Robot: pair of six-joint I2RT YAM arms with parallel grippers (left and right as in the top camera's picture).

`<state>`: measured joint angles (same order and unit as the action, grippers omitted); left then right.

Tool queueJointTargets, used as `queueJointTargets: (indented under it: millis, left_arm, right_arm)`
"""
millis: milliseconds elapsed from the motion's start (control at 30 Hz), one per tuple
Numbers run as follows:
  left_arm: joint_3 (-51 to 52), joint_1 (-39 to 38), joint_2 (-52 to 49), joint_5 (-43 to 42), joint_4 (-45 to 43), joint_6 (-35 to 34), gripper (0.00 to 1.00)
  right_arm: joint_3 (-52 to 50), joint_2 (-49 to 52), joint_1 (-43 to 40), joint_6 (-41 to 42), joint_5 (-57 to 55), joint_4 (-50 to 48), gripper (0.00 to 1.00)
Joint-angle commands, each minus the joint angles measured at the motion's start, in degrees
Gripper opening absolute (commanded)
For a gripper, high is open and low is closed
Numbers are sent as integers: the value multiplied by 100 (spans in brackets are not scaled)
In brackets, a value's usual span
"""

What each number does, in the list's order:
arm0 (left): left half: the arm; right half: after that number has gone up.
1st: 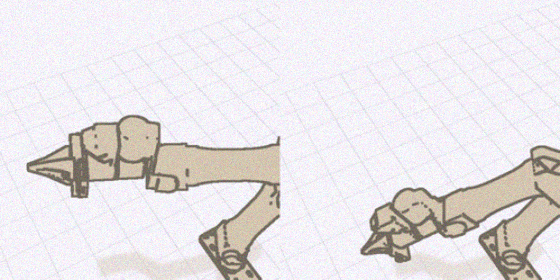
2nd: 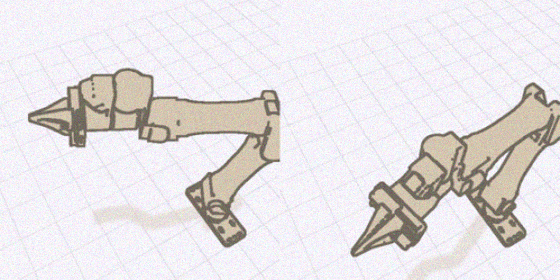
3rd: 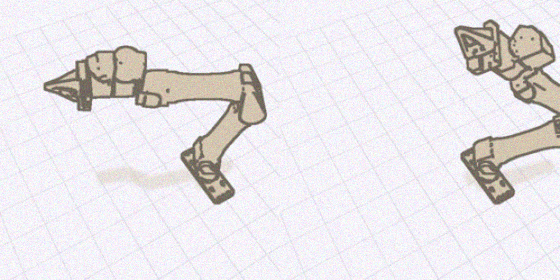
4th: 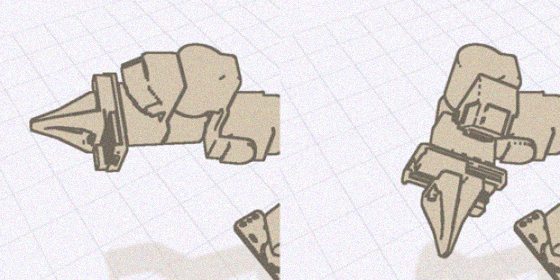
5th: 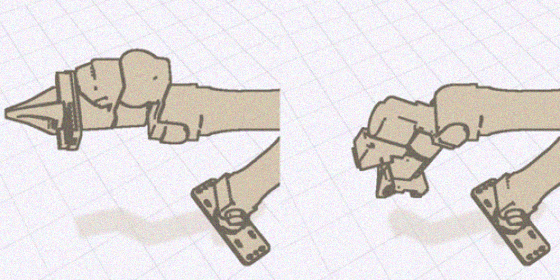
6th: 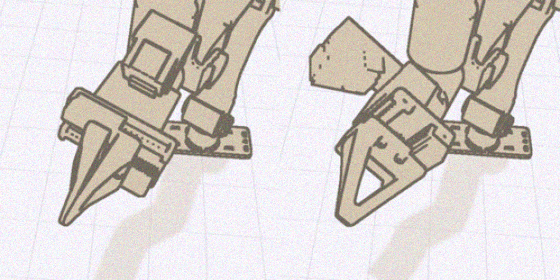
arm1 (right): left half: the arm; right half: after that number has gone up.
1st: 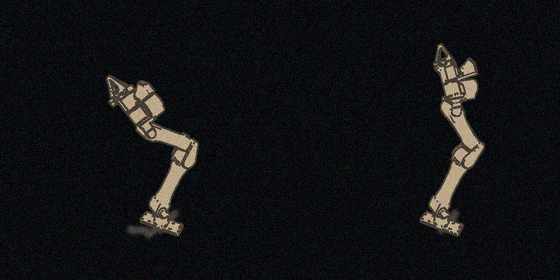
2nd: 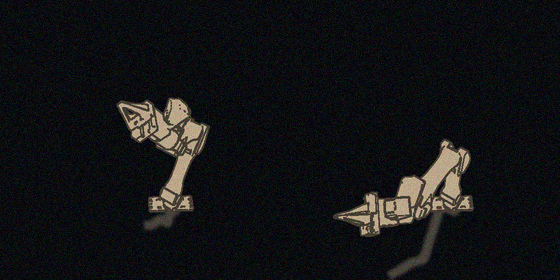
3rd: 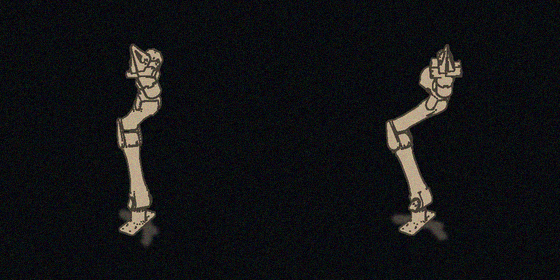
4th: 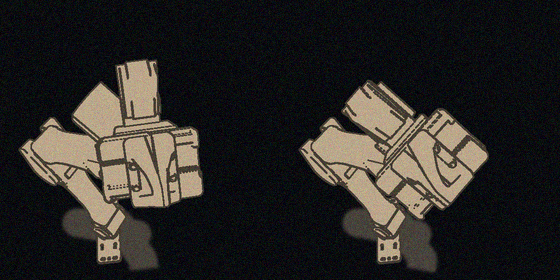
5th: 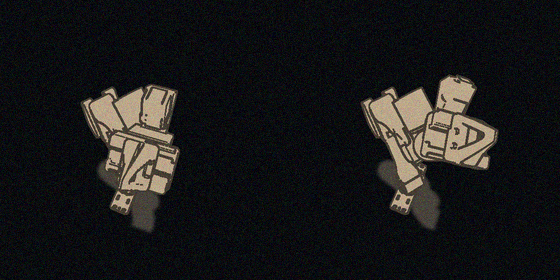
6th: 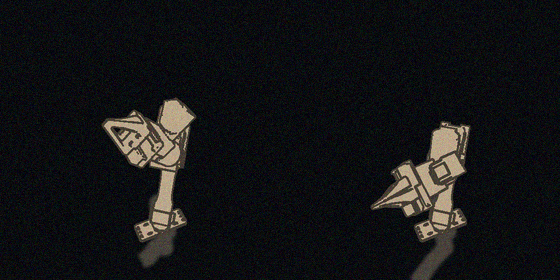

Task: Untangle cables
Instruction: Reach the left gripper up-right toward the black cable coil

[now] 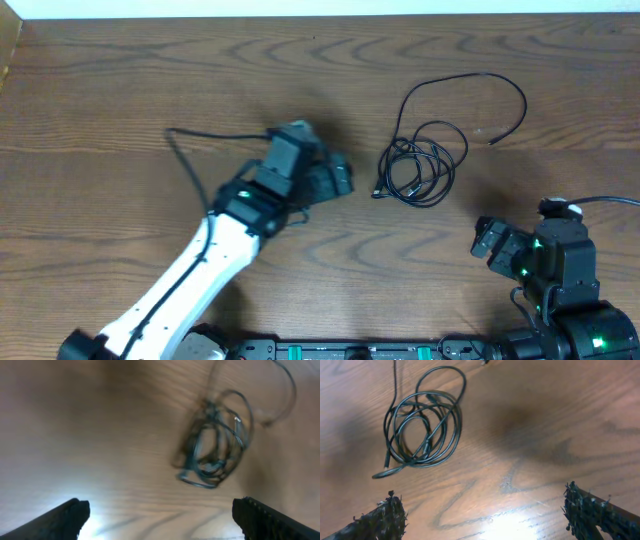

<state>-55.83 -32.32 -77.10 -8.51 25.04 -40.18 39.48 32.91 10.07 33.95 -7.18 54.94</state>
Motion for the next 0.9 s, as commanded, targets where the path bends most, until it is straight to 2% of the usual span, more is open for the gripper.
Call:
queueJointTargets:
  millis: [0,133,367,467,600,867]
  left_arm:
    - [22,-452,-348,623,-367,444,98]
    - [22,-820,-846,1150,-1084,538,98]
    - [22,-1060,-1827,1261,-2594,1613,99]
    - [22,-1080,-2208,1261,-3110,2065,81]
    - [22,-1078,-2581,1266,-3578,2356,79]
    - [22,-1078,-2977,1266,-3941,2369,71]
  right_arm:
    - [28,-28,-37,374,-190,37,99]
    - [28,-28,-37,372,-192,197,99]
    - [26,-28,-37,372,-192,533,99]
    - [26,-28,-37,374,-190,612,99]
    - [26,-28,-37,374,-162,660,99]
    - [26,-28,-37,374,-142,730,99]
